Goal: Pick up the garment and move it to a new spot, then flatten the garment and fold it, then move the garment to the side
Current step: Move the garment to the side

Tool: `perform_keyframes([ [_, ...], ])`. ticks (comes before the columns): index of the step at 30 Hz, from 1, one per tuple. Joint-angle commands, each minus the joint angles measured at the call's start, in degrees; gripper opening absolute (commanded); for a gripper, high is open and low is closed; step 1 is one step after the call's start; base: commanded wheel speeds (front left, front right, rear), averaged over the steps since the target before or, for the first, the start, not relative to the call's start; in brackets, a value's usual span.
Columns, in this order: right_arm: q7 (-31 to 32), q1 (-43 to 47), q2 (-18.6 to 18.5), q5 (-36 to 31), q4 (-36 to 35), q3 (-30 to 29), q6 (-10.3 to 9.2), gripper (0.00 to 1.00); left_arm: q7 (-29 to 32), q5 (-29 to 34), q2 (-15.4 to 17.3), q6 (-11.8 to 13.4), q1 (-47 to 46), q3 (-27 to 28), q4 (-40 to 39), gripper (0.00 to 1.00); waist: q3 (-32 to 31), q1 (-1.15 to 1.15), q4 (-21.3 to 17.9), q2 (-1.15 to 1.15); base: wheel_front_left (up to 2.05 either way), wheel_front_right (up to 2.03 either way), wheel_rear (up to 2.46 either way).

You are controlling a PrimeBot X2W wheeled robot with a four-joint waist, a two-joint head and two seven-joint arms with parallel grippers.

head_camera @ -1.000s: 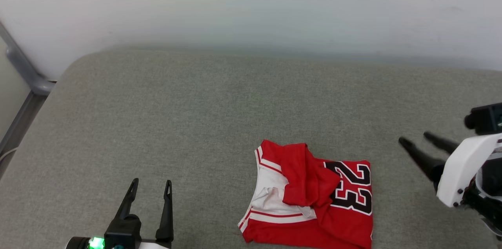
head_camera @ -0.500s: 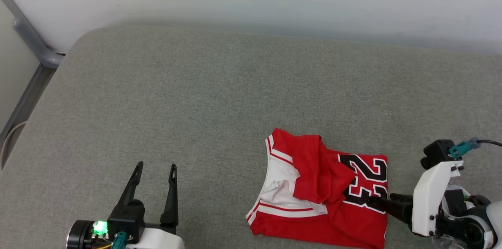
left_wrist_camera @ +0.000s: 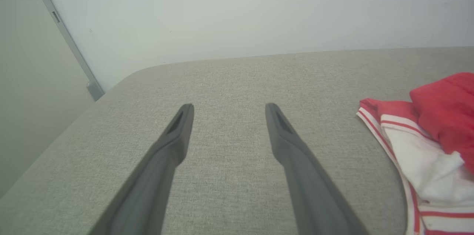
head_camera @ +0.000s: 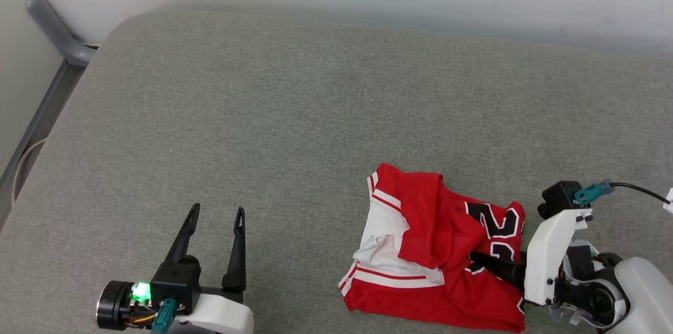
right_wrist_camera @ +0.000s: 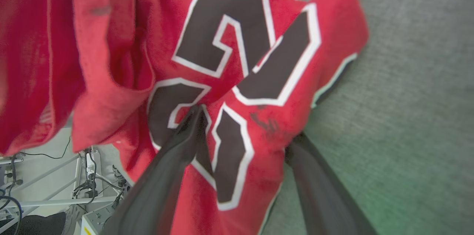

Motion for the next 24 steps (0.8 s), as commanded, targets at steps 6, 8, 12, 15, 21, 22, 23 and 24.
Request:
perform_keyframes([
  [6, -5.35, -0.99, -2.05, 1.04, 1.19, 5.69, -0.1, 0.0, -0.13, 0.31, -0.12, 0.02, -0.18, 0.55, 0.41, 1.0, -0.58, 0.0, 0.14, 0.0, 0.0, 0.0, 0.0],
  [8, -7.3, -1.99, -3.08, 1.28, 0.49, 6.9, -0.11, 0.0, -0.13, 0.35, -0.16, 0.05, 0.17, 0.57, 0.52, 1.0, -0.97, 0.0, -0.01, 0.0, 0.0, 0.0, 0.0],
  [12, -12.0, -4.5, -5.84, 0.09, -2.07, 9.08, -0.09, 0.0, -0.13, 0.43, -0.21, 0.09, 0.7, 0.66, 0.53, 1.0, -1.82, 0.0, -0.66, 0.0, 0.0, 0.0, 0.0],
  [15, -15.24, -5.76, -8.26, -2.1, -4.23, 11.69, -0.08, 0.0, -0.13, 0.38, -0.16, 0.22, 1.22, 0.79, 0.42, 1.0, -2.46, 0.0, -1.46, 0.0, 0.0, 0.0, 0.0],
  [21, -17.95, -8.52, -13.58, -6.61, -9.11, 16.08, -0.08, 0.0, -0.13, 0.34, -0.07, 0.36, 2.16, 1.3, 0.02, 1.0, -3.47, 0.0, -4.22, 0.0, 0.0, 0.0, 0.0],
  [22, -18.08, -8.82, -14.19, -7.01, -9.79, 16.38, -0.08, 0.0, -0.13, 0.31, -0.07, 0.4, 2.31, 1.38, -0.13, 1.0, -3.57, 0.0, -4.88, 0.0, 0.0, 0.0, 0.0],
  [23, -18.09, -9.05, -14.66, -7.17, -10.49, 16.58, -0.07, 0.0, -0.13, 0.26, -0.1, 0.43, 2.39, 1.45, -0.29, 1.0, -3.65, 0.0, -5.57, 0.0, 0.0, 0.0, 0.0],
  [24, -17.86, -9.29, -15.18, -7.23, -11.08, 16.77, -0.07, 0.0, -0.13, 0.24, -0.11, 0.47, 2.47, 1.55, -0.44, 1.0, -3.69, 0.0, -6.33, 0.0, 0.0, 0.0, 0.0],
])
